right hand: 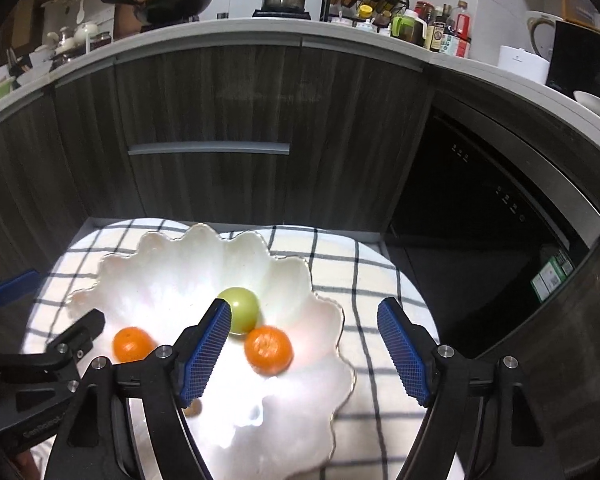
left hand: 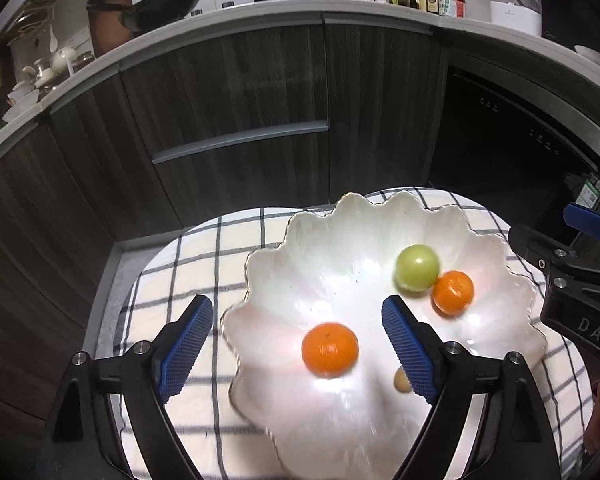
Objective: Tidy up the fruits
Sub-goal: 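Open both tools to drop the apple and tan fruit into the bowl, then move the left tool to the small brown fruit and close on it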
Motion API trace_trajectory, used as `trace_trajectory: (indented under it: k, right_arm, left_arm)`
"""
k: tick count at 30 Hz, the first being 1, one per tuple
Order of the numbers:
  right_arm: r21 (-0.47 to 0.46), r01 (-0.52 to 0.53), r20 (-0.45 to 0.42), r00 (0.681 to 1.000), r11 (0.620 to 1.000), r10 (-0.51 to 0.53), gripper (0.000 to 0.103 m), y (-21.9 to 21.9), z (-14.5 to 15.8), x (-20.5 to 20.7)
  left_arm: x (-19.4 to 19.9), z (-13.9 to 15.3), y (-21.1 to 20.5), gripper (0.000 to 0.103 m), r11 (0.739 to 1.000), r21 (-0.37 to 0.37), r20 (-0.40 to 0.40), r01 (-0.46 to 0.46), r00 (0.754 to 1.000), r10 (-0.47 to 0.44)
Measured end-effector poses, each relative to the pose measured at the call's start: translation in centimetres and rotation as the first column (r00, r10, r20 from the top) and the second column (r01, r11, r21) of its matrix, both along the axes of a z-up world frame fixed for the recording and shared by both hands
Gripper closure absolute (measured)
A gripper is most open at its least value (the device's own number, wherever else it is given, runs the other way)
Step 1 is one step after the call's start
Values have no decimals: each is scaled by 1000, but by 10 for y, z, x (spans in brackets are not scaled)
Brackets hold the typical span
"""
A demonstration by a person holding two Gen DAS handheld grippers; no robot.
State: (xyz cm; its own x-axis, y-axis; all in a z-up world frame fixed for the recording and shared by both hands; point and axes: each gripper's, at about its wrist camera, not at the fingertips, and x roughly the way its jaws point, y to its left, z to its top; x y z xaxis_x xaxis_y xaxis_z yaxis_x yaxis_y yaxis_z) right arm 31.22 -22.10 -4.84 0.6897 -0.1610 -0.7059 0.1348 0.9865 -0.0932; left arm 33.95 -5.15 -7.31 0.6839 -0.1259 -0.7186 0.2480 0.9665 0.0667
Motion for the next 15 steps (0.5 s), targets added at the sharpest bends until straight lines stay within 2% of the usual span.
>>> trace_trajectory:
  k: [6,11,15]
  right_arm:
    - [30,7,36,999,1000,-8,27,11,10,-38]
    - [88,25,29,999,996,-28,27,11,11,-62]
    - [95,39,30,999,995,-42,27,10,12,-79]
  left_arm:
    - [-36,8,14,15,998,-18,12,-53,999,53]
    - [-67,14,19,15,998,-24,33,-62,998,62]
    - [-85,15,22,15,997,-32,31,-69,997,70]
